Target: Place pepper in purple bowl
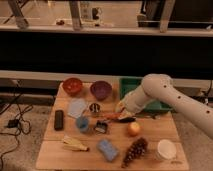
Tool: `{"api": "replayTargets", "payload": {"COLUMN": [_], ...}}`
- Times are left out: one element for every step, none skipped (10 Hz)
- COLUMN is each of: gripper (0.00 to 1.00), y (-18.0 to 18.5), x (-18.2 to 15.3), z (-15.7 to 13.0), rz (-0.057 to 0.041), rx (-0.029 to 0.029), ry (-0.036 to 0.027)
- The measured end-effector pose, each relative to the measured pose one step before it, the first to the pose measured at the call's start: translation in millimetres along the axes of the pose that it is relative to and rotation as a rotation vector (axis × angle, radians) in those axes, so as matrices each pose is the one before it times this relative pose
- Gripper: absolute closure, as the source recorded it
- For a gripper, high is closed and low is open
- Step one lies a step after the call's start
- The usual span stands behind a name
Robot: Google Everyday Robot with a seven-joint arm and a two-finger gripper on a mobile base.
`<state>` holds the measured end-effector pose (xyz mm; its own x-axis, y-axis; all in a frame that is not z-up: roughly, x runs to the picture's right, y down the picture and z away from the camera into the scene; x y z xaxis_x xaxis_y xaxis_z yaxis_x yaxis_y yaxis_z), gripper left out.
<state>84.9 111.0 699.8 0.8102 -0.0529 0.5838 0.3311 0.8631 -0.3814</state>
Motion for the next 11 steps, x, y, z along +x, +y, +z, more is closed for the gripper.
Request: {"api": "replayTargets", "payload": {"gripper": [0.93, 0.93, 0.93, 0.93, 0.93, 0.93, 0.93, 0.93, 0.93, 0.93, 0.93], "y": [5.32, -0.36, -0.69, 1.10, -0.15, -1.03, 0.45, 0.50, -2.79, -5.03, -14.32], "x": [5.03, -1.31, -1.12, 1.66, -0.14, -1.61, 0.71, 1.07, -0.08, -0.26, -1.45], "z": [-8.61, 1.17, 0.56, -1.19, 0.15, 1.05, -0.43, -0.08, 3.37, 7.54, 15.99], "rz": [0.01087, -0.00390, -0.00290, 0.00370, -0.00041, -0.00360, 0.00154, 0.00233, -0.00572, -0.00762, -0.01394], "rx": [0.00490, -0.00211, -0.00057, 0.00160, -0.00018, -0.00157, 0.00068, 0.00060, -0.00356, -0.00679, -0.00994], "ry": [0.01084, -0.00165, -0.00124, 0.00145, -0.00008, -0.00125, 0.00052, 0.00002, -0.00662, -0.00865, -0.01295]}}
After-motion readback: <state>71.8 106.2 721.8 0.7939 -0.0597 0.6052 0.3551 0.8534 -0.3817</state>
